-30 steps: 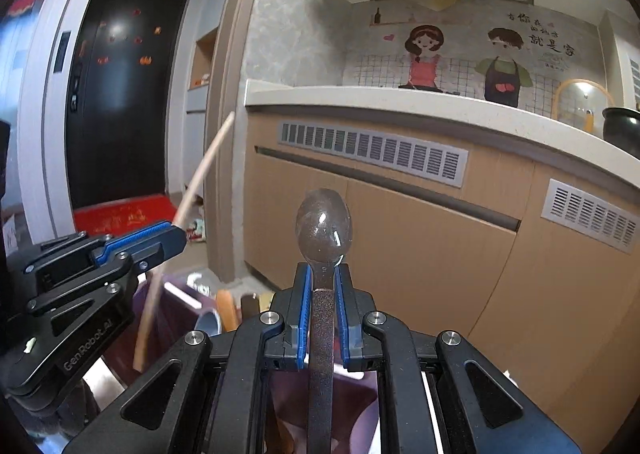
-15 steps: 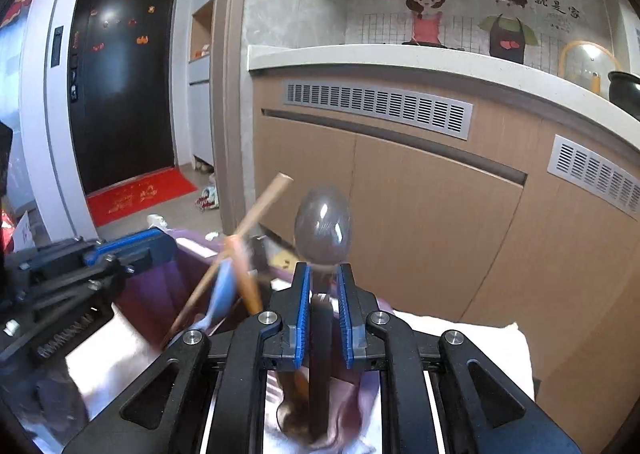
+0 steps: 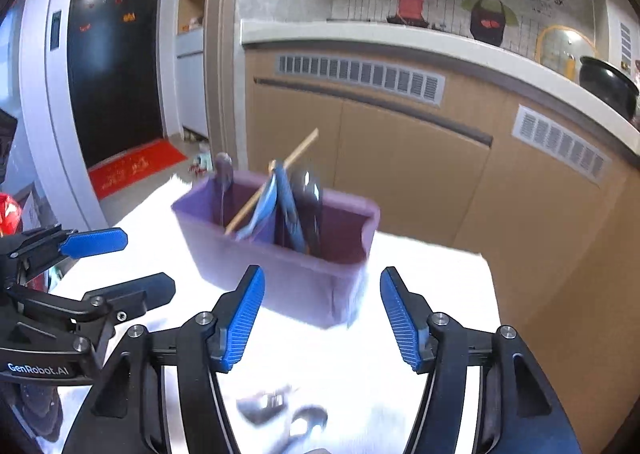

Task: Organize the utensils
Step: 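Lower the chopstick and grey spoon into the purple caddy and open both tools, then withdraw both tools from the caddy back over the table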

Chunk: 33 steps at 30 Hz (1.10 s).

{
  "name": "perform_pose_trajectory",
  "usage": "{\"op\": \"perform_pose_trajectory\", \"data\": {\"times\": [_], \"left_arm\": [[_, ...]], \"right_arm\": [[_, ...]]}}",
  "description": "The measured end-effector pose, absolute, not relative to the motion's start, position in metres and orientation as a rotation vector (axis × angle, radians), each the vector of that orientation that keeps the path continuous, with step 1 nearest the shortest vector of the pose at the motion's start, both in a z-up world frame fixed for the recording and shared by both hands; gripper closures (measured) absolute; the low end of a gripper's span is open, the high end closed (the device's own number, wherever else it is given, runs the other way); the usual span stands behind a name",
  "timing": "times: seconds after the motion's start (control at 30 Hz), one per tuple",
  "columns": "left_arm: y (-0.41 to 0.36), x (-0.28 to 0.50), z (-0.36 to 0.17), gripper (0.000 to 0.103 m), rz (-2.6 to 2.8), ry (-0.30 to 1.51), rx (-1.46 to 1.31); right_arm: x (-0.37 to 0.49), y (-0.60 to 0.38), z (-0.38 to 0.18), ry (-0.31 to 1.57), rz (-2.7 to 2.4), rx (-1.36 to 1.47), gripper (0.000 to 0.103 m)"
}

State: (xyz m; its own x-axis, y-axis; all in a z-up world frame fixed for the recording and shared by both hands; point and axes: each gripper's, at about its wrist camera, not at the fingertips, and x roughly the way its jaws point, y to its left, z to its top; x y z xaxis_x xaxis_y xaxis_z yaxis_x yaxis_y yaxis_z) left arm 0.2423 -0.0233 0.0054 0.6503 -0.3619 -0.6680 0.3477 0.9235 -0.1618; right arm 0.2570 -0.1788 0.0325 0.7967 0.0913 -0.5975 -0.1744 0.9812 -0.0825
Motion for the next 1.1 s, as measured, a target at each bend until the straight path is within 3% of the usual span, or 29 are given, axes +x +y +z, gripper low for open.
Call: {"op": "perform_pose_trajectory", "data": {"times": [0.23,0.37,0.57,0.6,0.73,0.9,0.97,1.03,1.1], "left_arm": [[-0.050,0.219,-0.020,0.021,-0.503,0.849,0.074],[-0.071,0.211,-0.034,0.021,-0.583,0.896,0.130],[-0.095,0.208,-0.046,0.022,-0.653,0.948,0.194],[-0.099,0.211,-0.047,0.025,-0.654,0.956,0.209],[-0.115,0.224,-0.059,0.055,-0.654,1.024,0.278],[-0.125,0.250,-0.069,0.058,-0.647,1.062,0.317],[-0.128,0.261,-0.070,0.065,-0.652,1.073,0.313],[-0.134,0.270,-0.070,0.081,-0.666,1.074,0.326],[-0.139,0.277,-0.069,0.082,-0.670,1.068,0.340]], "right_arm": [[0.216,-0.197,0.016,0.766,0.068,-0.110,0.039],[0.197,-0.219,0.001,0.812,0.015,-0.062,0.030],[0.174,-0.258,-0.029,0.878,-0.074,0.007,0.030],[0.171,-0.264,-0.035,0.889,-0.084,0.018,0.030],[0.160,-0.281,-0.052,0.929,-0.087,0.079,0.030],[0.145,-0.284,-0.063,0.944,-0.066,0.100,0.030],[0.144,-0.281,-0.065,0.946,-0.058,0.088,0.030],[0.144,-0.280,-0.066,0.947,-0.054,0.087,0.030],[0.146,-0.280,-0.065,0.948,-0.050,0.092,0.030]]}}
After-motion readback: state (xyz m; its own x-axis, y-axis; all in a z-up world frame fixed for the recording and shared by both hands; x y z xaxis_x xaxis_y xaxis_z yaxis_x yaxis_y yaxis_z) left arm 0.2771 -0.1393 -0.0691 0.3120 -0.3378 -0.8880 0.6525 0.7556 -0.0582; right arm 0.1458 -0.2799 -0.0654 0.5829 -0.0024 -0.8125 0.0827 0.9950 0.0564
